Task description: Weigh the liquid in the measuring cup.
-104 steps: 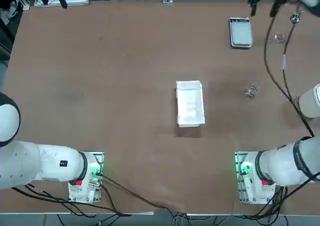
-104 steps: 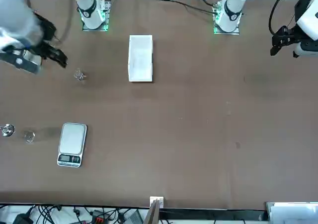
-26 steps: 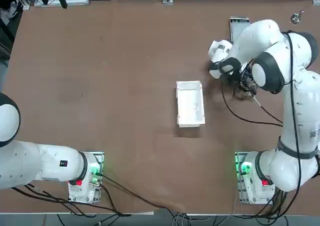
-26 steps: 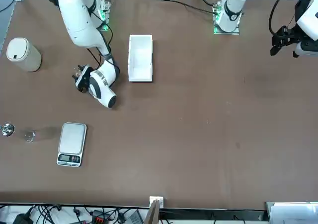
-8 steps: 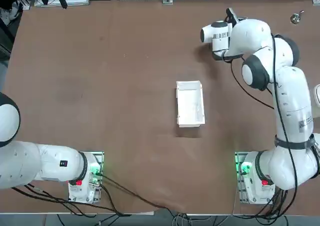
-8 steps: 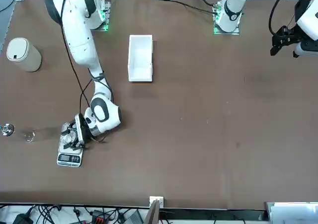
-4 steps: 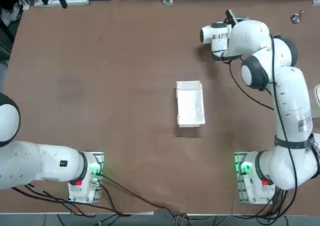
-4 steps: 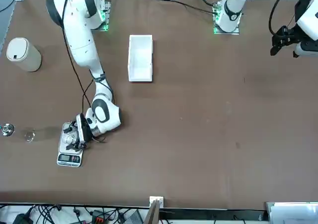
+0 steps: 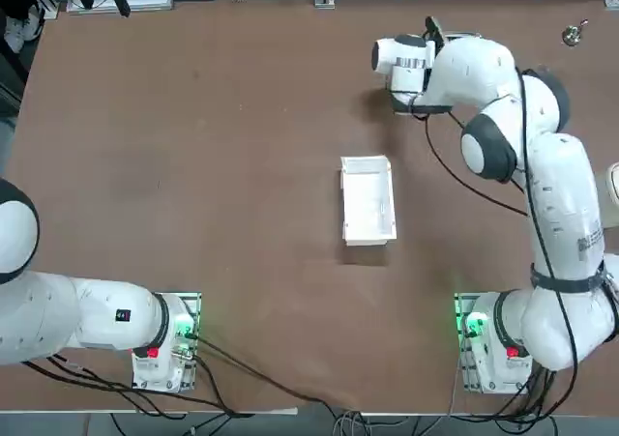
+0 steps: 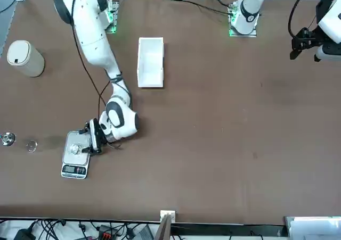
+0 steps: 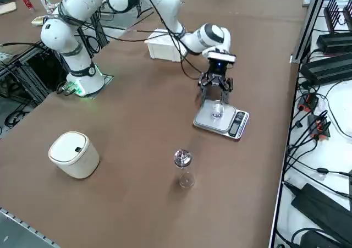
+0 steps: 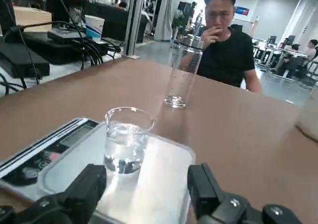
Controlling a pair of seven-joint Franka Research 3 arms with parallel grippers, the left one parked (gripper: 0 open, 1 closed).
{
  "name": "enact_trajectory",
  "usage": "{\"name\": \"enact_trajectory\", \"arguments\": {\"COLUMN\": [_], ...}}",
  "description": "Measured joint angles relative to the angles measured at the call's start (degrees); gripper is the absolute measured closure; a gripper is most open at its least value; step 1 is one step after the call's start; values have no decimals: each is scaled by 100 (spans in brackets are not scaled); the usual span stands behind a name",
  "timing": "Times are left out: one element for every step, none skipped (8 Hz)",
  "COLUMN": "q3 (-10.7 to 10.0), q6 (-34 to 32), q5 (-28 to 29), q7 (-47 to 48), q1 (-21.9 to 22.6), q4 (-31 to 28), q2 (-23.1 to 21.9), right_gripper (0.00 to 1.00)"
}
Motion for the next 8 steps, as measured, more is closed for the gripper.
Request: {"name": "enact_trajectory", "arguments": {"q3": [3, 4, 5, 5, 4, -3, -11, -28], "q6": [-133, -245, -297, -307, -311, -312, -312, -320], "q5": [280, 573, 870, 1125, 1337, 1539, 1748, 1906], "q7": [-400, -881, -1439, -2048, -2642, -3193, -3708, -4272], "q1": [135, 257, 340, 386, 397, 388, 364, 339], "q4": [24, 35, 42, 50, 55, 57, 59, 58], "q2": [-256, -511, -744, -973, -1215, -1472, -1715, -1949], "right_gripper": [0, 0, 0, 0, 0, 0, 0, 0]}}
